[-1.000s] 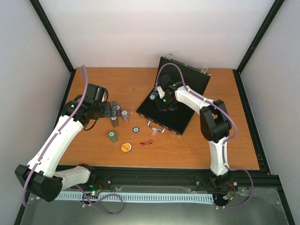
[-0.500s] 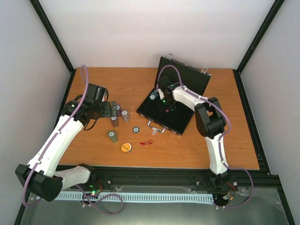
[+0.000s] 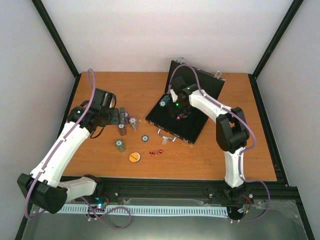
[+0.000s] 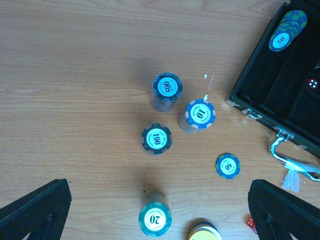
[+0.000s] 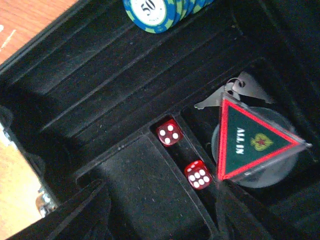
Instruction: Pack up texas hold em set
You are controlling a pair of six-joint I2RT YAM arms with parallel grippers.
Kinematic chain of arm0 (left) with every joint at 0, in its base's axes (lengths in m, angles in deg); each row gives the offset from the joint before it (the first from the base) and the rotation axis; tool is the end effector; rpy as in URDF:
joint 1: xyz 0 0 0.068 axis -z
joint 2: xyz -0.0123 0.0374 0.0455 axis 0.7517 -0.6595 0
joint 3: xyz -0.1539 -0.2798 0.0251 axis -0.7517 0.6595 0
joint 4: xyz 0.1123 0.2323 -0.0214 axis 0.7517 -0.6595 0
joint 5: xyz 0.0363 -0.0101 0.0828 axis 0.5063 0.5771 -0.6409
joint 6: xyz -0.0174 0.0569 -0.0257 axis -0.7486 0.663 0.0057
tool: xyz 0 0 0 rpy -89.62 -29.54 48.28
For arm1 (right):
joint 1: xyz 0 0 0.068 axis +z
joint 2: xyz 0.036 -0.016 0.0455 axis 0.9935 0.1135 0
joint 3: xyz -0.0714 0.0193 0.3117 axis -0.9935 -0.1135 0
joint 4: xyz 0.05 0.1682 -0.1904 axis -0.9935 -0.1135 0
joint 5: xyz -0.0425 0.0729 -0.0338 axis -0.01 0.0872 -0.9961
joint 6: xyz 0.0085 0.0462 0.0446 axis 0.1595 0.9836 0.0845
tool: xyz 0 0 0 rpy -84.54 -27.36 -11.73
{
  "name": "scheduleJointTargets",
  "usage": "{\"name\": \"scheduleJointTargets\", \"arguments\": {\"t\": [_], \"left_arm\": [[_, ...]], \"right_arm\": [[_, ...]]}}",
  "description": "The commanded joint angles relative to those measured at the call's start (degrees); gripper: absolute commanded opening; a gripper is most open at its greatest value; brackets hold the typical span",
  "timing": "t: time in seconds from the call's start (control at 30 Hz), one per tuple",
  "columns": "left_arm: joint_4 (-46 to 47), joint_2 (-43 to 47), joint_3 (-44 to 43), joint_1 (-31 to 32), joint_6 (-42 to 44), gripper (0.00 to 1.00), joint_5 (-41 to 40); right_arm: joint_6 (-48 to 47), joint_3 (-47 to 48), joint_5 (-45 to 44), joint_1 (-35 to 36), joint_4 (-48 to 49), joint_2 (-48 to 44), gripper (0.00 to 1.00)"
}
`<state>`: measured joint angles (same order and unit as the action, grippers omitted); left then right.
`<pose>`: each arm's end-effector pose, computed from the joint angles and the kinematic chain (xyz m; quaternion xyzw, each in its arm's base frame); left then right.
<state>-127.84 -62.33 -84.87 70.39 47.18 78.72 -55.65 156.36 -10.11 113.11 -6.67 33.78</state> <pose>0.1950 -0.0672 0.3753 -0.0330 0.9497 -0.0276 0.3102 0.3994 0.2328 0.2381 -0.2137 0.9588 0.1001 0.1581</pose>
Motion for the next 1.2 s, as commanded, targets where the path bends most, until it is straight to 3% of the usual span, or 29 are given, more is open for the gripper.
{"name": "scheduleJointTargets", "arguments": {"t": [0.0,0.13,0.3,0.5,0.93,1.17], "left_arm": [[0.78,0.2,-1.5,-0.12,0.88,1.0,0.58],[0.27,0.29,-1.55,-0.13,0.98,1.0,0.9],[-0.05,0.9,-1.6,-0.12,1.32,1.0,1.68],[0.24,1.71,-0.74,-0.12,1.61,1.0,2.48],[-0.04,2.4,0.08,-0.12,0.7,1.0,2.17],[-0.5,3.03,0.4,-0.12,0.12,1.0,1.22]], "right_arm": [[-0.23,-1.82,-3.4,2.85,-4.24,-5.86,0.64],[0.2,-6.26,-7.12,9.2,-6.26,-9.42,0.71],[2.09,-13.23,-7.33,18.57,-6.56,-12.95,0.71],[5.8,-20.55,-4.3,24.43,-4.49,-14.65,0.69],[6.06,-22.5,-4.28,26.88,0.8,-8.53,0.67],[5.86,-21.53,-5.45,26.47,1.8,-5.14,0.58]]}}
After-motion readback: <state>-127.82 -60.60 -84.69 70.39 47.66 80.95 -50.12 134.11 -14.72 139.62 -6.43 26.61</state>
